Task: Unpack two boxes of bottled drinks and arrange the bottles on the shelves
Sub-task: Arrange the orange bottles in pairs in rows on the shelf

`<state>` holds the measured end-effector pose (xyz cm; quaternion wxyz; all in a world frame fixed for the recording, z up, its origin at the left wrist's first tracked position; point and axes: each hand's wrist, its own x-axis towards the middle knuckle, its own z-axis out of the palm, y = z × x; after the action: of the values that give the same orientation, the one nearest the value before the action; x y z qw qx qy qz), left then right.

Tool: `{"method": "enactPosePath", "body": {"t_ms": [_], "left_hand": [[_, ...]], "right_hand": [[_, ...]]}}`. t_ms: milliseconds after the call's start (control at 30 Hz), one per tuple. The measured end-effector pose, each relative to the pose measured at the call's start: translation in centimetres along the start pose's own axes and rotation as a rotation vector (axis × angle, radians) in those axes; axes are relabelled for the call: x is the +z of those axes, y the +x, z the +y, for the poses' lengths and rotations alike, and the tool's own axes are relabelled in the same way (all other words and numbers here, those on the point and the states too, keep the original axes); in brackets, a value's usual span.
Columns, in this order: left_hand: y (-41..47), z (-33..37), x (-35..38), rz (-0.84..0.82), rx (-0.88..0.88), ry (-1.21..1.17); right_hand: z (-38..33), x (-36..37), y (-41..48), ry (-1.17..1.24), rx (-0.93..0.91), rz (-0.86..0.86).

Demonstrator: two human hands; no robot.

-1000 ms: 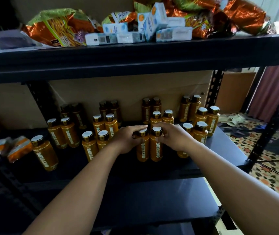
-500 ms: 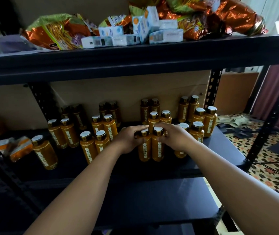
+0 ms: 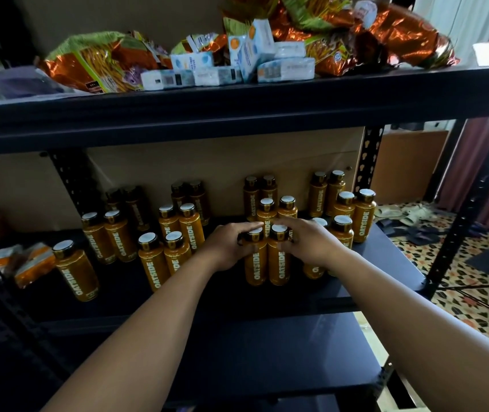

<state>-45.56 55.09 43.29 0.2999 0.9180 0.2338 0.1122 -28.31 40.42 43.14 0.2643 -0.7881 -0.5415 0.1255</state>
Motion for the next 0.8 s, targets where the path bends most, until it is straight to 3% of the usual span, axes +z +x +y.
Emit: {"method": "enactPosePath", "body": {"t_ms": [800], "left_hand": [[0.19, -0.49, -0.26, -0.023, 0.03, -0.049]], "right_hand": [[0.41, 0.49, -0.06, -0.004, -0.018, 0.044]]}}
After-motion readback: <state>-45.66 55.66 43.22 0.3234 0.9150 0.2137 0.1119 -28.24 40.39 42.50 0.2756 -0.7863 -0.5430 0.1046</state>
